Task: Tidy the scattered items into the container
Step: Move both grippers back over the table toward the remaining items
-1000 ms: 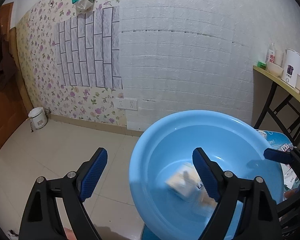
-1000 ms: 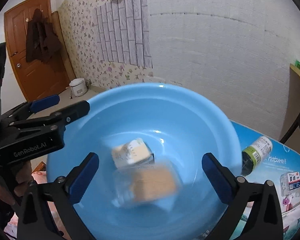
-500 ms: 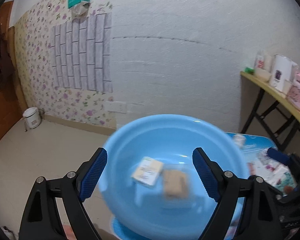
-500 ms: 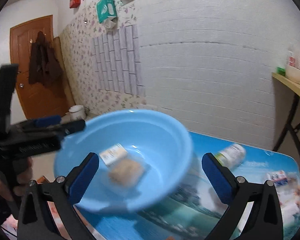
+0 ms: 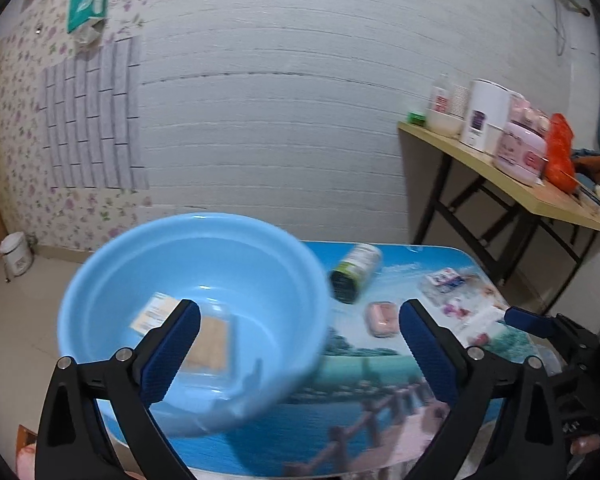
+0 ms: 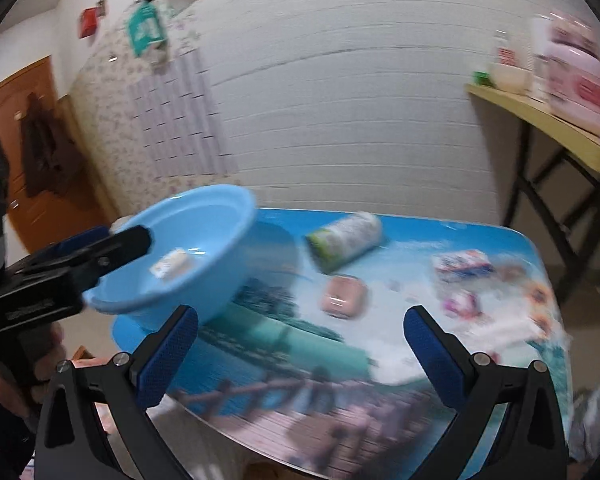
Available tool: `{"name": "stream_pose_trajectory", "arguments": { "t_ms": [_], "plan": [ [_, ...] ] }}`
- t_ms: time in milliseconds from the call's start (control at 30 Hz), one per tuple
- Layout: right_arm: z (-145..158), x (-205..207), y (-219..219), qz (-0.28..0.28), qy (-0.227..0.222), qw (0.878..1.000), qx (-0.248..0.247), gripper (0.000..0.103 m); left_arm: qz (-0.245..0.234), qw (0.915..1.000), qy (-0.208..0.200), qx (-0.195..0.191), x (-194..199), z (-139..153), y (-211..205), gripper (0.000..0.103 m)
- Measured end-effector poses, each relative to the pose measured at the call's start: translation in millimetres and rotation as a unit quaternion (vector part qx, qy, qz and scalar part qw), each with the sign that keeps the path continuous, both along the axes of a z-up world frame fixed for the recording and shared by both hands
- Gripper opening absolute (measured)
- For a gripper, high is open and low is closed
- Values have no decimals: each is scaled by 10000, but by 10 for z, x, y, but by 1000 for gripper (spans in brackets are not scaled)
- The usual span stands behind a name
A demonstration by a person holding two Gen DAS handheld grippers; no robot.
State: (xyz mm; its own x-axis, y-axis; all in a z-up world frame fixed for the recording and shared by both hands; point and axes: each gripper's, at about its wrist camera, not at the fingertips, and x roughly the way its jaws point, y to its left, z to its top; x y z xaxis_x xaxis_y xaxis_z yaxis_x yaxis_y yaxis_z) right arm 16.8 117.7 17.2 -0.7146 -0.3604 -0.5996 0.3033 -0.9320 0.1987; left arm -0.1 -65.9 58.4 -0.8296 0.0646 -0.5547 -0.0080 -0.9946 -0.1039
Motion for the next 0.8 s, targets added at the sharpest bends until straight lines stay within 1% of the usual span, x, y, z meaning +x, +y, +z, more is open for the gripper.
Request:
{"name": "stream_pose_trajectory", "arguments": {
  "t_ms": [67, 167, 267, 367, 467, 500, 567, 600, 700, 800],
  "plan": [
    [-56, 7, 171, -206, -75, 9998, -24, 103, -160, 9999, -7, 36, 24, 0, 145, 102],
    [-103, 28, 449, -474, -159, 9987, -104, 103, -345, 9994, -10, -8, 51, -39, 324, 102],
    [-179, 39, 615, -831, -285, 9961, 90, 103, -502, 9987, -127, -20, 37, -91, 481, 102],
    [-207, 61, 759, -978, -351, 9945, 161, 103, -577, 9981, -211, -88, 5, -102, 630, 102],
    [-187, 97, 858, -1166, -311, 9924, 224, 103, -611, 9979, -169, -149, 33, -102, 708, 102],
    [-176, 119, 885, -1345, -227, 9901, 332, 103, -607, 9979, -161, -176, 34, -126, 740, 102],
    [-204, 140, 921, -1455, -82, 9883, 453, 103, -447, 9985, -221, -228, 30, -205, 770, 102],
    [-233, 119, 932, -1461, -107, 9881, 472, 103, -339, 9988, -306, -184, 17, -253, 793, 102],
    [-341, 60, 988, -1473, -354, 9878, 371, 103, -315, 9984, -474, -13, -8, -329, 837, 102],
    [-334, 55, 1026, -1468, -286, 9883, 296, 103, -379, 9982, -447, -146, -47, -363, 936, 102]
  ]
}}
